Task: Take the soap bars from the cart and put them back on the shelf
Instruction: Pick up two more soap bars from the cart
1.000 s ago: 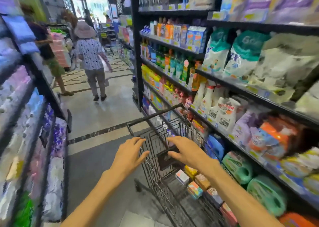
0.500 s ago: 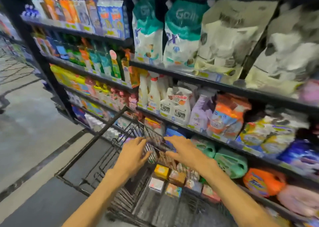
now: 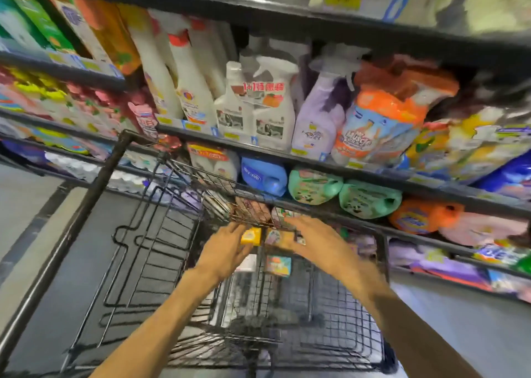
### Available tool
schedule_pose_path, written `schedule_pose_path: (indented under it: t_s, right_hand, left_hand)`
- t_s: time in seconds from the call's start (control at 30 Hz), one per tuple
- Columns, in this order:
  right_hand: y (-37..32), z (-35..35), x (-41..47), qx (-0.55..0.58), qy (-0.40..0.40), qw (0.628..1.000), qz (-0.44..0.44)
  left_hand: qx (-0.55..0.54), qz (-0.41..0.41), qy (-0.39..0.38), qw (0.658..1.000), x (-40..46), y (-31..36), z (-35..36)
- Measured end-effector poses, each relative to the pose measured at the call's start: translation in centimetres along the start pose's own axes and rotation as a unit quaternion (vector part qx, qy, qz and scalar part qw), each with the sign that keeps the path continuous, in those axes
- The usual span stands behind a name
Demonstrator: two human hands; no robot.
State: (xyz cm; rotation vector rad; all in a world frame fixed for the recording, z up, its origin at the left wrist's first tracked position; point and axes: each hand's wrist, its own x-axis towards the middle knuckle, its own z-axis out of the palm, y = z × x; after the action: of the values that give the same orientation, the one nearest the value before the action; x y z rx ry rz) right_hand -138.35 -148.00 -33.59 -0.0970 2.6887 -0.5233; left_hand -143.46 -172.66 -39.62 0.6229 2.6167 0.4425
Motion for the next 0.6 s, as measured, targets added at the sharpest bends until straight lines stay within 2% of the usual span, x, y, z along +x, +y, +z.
schedule_pose_path:
  t_s: [0.1, 0.23, 0.3, 0.4, 0.53, 0.6]
  right_hand:
    - [1.8, 5.0, 1.4, 0.029, -0.039, 0.998, 0.049]
    - [3.2, 11.2, 3.6, 0.008, -0.096, 0.995, 0.012]
    - [3.3, 14.3, 4.8, 0.137, -0.084, 0.984, 0.082]
    - [4.6, 19.5, 5.0, 0.305, -0.07, 0.939, 0.145]
    - [6.8, 23.8, 5.5, 0.145, -0.072, 0.982, 0.093]
    - [6.7, 23.9, 5.8, 0.152, -0.091, 0.978, 0.112]
  left_hand:
    - [-0.045, -0.048, -0.058, 0.996, 2.5, -3.6, 5.5]
    - [-0.066, -0.108, -0.115, 0.985, 5.5, -7.8, 13.0]
    - [-0.05, -0.124, -0.139, 0.981, 6.8, -9.3, 16.3]
    - [-0.047, -0.143, -0.143, 0.978, 8.1, -11.1, 20.5]
    - [-0.088, -0.191, -0.136, 0.968, 9.5, -13.3, 24.4]
    - [-0.109, -0.213, -0.142, 0.96, 10.0, -14.1, 25.3]
